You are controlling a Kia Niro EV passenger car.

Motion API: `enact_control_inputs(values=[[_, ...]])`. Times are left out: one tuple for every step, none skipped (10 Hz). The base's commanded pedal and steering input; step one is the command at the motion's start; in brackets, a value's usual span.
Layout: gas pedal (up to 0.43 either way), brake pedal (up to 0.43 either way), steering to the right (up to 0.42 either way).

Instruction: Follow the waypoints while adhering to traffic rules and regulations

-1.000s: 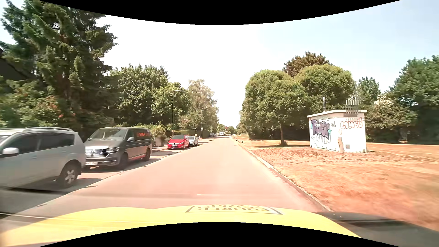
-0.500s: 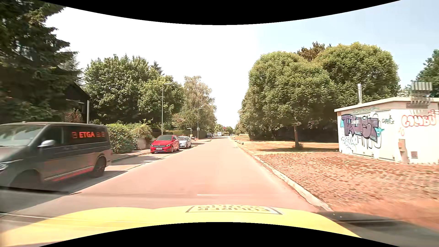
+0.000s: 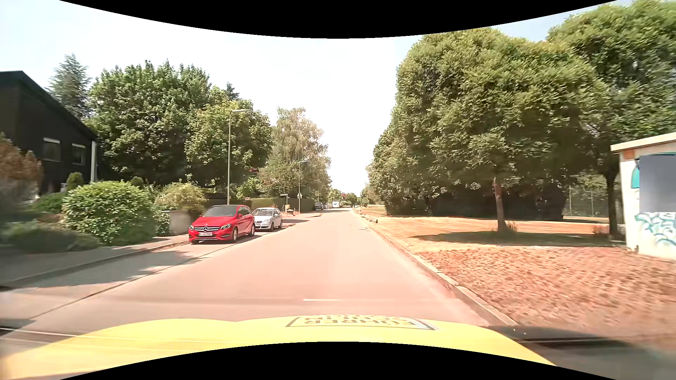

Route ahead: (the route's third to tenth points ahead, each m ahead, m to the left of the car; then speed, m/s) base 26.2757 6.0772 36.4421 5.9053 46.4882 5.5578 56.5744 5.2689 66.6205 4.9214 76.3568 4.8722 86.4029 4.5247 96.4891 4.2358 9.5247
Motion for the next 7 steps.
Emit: enact_control_inputs(values=[[0.087,0.0,0.004],[0.087,0.0,0.004],[0.087,0.0,0.002],[0.087,0.0,0.001],[0.087,0.0,0.001],[0.087,0.0,0.0],[0.087,0.0,0.001]])
